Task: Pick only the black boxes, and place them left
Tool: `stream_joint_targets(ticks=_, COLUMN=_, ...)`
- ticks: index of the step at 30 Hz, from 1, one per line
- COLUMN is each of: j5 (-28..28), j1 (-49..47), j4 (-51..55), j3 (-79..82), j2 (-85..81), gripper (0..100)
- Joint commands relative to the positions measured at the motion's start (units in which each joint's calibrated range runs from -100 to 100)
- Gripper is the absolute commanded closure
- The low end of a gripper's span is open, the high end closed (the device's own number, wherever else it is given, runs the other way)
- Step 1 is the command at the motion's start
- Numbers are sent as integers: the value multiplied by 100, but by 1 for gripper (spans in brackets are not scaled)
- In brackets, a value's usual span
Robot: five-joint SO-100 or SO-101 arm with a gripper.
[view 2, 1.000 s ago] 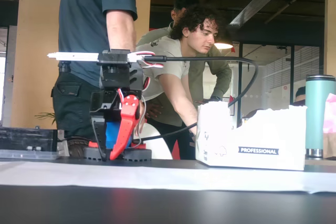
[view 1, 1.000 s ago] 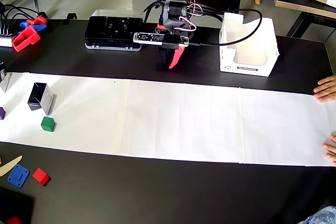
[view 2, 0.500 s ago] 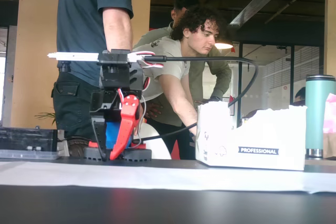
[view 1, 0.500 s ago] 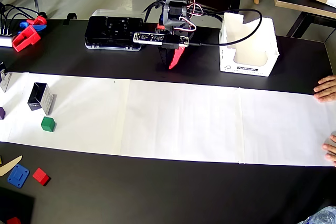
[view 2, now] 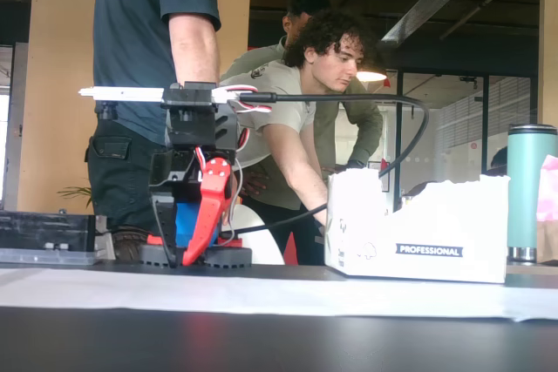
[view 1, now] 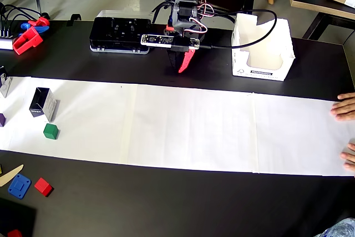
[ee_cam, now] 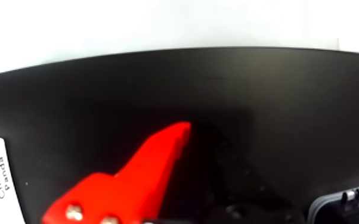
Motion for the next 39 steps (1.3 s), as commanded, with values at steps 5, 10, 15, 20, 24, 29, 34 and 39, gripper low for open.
stream_joint_targets(ticks=5, j5=16, j1=-87, j4=-78, j3=-10, j2=25, gripper=100)
stream_joint_targets(ticks=10, j5=22, j1=-87, j4=-14, j3=-985, j2=476, gripper=88)
stream_joint_targets(ticks=15, j5=32, j1=-78, j4=-14, j3=-2385, j2=1542, gripper=78)
stream_joint_targets(ticks=20, j5=32, j1=-87, j4=-6, j3=-3972, j2=2578, gripper=68)
stream_joint_targets(ticks=24, j5=464, j1=60, j4=153, j3=-5045, j2=3320, gripper=60)
stream_joint_targets(ticks=29, j5=1037, j1=667, j4=900, j3=-6534, j2=4182, gripper=56)
stream_joint_targets(ticks=34, j5=1137, j1=874, j4=1424, j3=-7997, j2=4972, gripper=56)
stream_joint_targets(ticks=39, j5=1143, j1=1178, j4=1758, j3=-9389, j2=5802, gripper=50)
